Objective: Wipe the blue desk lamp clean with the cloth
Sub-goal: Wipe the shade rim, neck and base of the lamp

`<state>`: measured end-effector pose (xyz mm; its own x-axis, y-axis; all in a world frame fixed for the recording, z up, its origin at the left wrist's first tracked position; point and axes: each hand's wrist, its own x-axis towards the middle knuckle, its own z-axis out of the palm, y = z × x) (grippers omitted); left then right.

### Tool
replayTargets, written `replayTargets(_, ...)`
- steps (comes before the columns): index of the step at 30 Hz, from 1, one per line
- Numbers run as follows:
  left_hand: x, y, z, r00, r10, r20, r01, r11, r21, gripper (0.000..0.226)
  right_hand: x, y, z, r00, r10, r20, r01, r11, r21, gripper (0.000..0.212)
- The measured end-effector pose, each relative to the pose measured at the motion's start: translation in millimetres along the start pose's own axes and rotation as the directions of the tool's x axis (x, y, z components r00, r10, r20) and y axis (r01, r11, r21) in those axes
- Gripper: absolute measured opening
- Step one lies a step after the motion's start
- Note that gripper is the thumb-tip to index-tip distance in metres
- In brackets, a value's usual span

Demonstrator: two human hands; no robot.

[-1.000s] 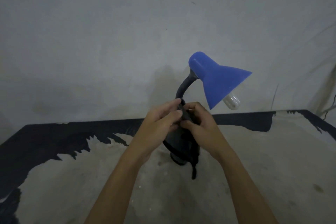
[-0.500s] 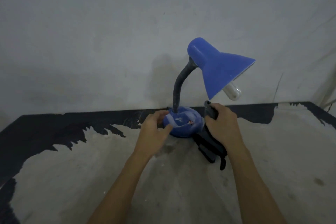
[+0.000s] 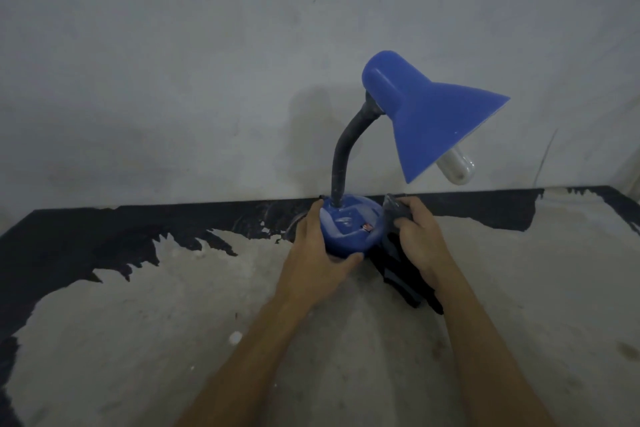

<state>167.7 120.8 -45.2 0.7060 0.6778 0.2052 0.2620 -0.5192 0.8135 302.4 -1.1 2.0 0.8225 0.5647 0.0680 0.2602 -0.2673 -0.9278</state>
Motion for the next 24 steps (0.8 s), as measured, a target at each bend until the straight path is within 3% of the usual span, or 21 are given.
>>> replayTargets(2,15,-26,11,0.995,-0.098,0.013,0.098,0.993,-0.071,0.150,0,-1,-2,1.000,0.013,0.011,-0.014,0.999,0.034,0.033)
replayTargets(3,16,-29,11,0.993,-0.109,0.052,0.113,0.990,-0.082,0.148,0,-2,-4,1.000,0.018,0.009,-0.019,0.999,0.047,0.031)
replayTargets(4,12,-19,2,0.992,-0.080,0.102,0.090,0.991,-0.098,0.129,0,-2,-5,1.000,0.023,0.007,-0.023,0.998,0.063,0.029)
replayTargets(6,4,4,-12,0.995,-0.038,0.096,0.045,0.996,-0.072,0.080,-2,-2,-6,0.999,0.036,0.026,-0.038,0.996,0.084,0.030)
replayTargets(7,6,4,-17,0.998,-0.017,0.067,0.022,0.997,-0.076,0.066,-4,-3,-7,0.998,0.040,0.041,-0.043,0.995,0.087,0.031)
replayTargets(10,9,-5,-33,0.996,0.084,0.002,-0.083,0.988,-0.132,0.054,-8,-4,-2,0.995,0.014,0.101,-0.021,0.997,0.073,0.030)
replayTargets(14,2,-17,-48,0.992,0.127,0.010,-0.125,0.983,-0.133,0.091,-14,-8,0,0.985,-0.025,0.173,0.013,0.997,0.070,0.029)
replayTargets(17,-3,-20,-52,0.991,0.135,0.001,-0.134,0.985,-0.110,0.103,-15,-8,1,0.983,-0.045,0.180,0.034,0.997,0.066,0.033)
replayTargets(20,-6,-23,-50,0.993,0.118,-0.007,-0.119,0.990,-0.081,0.107,-16,-7,8,0.989,-0.115,0.097,0.118,0.993,-0.029,0.032)
replayTargets(24,-7,-15,-47,0.991,0.115,-0.064,-0.121,0.987,-0.104,0.091,-19,-13,19,0.975,-0.208,0.074,0.219,0.956,-0.193,0.038)
